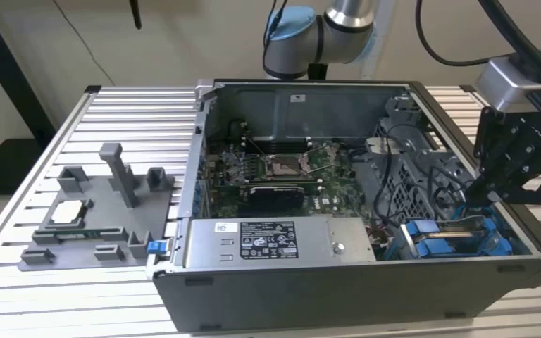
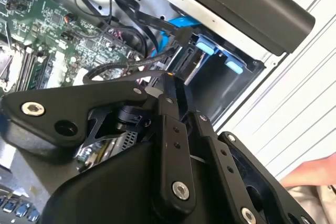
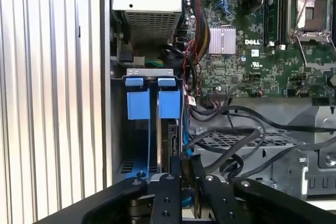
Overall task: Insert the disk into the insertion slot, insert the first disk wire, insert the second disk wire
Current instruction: 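Insert the first disk wire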
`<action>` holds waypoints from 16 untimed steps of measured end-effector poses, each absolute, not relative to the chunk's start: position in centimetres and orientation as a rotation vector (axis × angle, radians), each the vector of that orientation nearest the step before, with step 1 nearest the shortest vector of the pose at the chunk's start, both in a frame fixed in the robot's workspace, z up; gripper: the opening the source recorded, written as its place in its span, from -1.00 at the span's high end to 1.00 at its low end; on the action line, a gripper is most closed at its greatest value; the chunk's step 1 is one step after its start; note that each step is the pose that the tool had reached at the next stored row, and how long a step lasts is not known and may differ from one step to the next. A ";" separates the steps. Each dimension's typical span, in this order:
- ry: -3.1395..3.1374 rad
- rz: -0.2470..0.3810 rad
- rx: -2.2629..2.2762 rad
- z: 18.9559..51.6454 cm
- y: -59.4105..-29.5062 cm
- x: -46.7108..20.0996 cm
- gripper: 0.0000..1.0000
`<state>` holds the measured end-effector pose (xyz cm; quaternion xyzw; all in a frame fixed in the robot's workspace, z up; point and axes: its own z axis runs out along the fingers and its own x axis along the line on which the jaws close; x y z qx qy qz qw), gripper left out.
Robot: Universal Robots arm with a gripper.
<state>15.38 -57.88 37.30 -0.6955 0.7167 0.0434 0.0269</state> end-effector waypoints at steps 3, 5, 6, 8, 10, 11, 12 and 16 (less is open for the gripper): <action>2.214 0.134 -2.148 37.1 -58.1 15.4 1.00; 2.214 0.134 -2.148 37.0 -58.2 15.5 1.00; 2.214 0.134 -2.148 36.9 -58.3 15.5 1.00; 2.214 0.134 -2.148 36.8 -58.3 15.5 1.00; 2.214 0.134 -2.148 36.7 -58.3 15.6 1.00; 2.213 0.133 -2.149 36.7 -58.3 15.6 1.00; 2.212 0.133 -2.150 36.6 -58.3 15.6 1.00; 2.207 0.133 -2.154 36.5 -58.3 15.7 1.00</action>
